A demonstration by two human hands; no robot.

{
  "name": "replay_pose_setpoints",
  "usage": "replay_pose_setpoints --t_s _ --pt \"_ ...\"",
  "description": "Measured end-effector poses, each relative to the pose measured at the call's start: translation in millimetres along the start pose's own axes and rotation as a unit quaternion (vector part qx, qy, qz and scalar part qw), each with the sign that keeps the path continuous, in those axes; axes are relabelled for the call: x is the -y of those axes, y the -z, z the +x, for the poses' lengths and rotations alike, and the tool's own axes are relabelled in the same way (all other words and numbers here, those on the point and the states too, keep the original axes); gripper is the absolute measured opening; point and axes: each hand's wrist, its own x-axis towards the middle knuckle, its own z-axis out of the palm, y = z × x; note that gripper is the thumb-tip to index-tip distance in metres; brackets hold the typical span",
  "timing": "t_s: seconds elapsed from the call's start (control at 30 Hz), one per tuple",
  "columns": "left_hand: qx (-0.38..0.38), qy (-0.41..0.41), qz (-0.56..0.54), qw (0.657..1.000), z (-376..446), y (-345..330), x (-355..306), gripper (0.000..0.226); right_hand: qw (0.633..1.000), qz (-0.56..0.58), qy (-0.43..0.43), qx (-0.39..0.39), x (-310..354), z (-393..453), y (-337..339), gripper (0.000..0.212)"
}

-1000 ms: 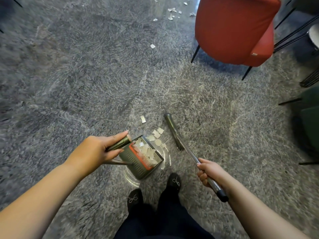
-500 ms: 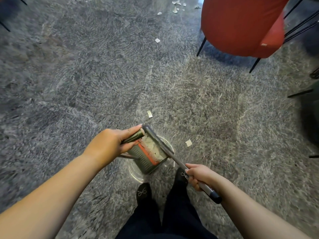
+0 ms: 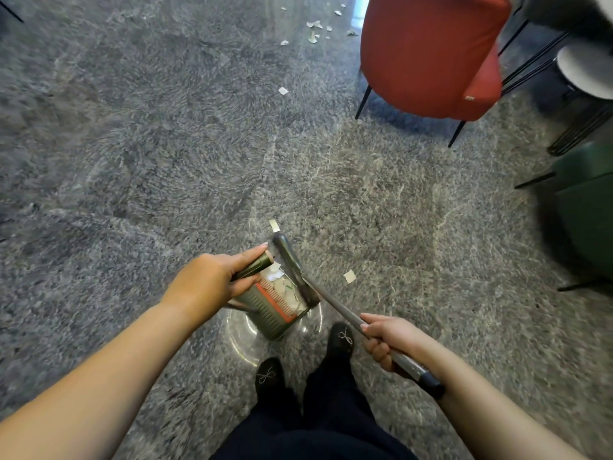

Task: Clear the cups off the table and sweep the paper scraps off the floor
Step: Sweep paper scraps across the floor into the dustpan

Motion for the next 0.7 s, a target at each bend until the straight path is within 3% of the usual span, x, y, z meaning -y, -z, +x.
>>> replay_pose_setpoints --t_s 0.13,0.3,0.5,0.7 --pt "-0.013 -0.018 0.01 1.0 0 -2 3 0.065 0.998 0.061 0.017 -0.021 -14 -5 2 0.045" --pt "-0.015 -0.026 0.005 1.0 1 -4 4 0.066 0.995 0.016 0.048 -0.082 -25 11 11 0.05" --pt "-0.027 -0.032 -0.015 0.999 4 -7 5 0.062 0.989 0.048 0.053 -0.128 -14 42 38 0.05" --pt "-0.033 -0.038 -0.001 0.999 5 -12 6 0.076 0.988 0.055 0.032 -0.141 -2 74 55 0.047"
